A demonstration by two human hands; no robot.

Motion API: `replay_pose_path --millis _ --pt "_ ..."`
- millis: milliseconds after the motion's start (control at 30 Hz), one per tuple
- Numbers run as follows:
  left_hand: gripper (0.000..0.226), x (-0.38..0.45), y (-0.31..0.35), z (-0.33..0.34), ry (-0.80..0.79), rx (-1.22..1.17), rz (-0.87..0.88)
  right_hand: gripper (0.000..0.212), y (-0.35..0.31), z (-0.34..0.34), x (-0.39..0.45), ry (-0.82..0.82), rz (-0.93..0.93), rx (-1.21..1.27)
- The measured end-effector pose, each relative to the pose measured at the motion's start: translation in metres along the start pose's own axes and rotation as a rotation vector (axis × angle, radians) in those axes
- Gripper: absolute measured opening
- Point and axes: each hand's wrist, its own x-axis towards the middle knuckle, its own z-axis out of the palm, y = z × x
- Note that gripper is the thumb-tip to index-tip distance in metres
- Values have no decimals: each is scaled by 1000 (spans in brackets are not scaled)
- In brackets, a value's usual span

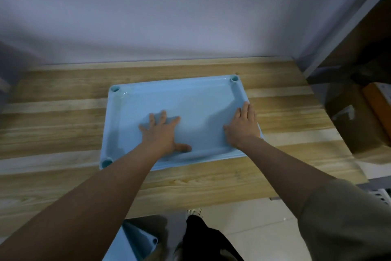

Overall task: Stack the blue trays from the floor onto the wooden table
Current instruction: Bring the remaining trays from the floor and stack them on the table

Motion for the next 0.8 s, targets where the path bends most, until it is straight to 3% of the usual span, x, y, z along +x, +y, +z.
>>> replay_pose_path --millis 367,500,667,800 --pt "107 -6 -6 -2 -6 -37 27 76 2 -6 -6 -34 -67 5" --pt "82 -17 -21 -2 62 -111 60 68 -14 1 -24 -28 -225 33" --pt "41 -47 -36 9 261 -277 17 49 -42 7 -51 7 -408 115" --pt "30 -77 -47 18 333 -324 -9 45 -48 3 -71 67 -456 167"
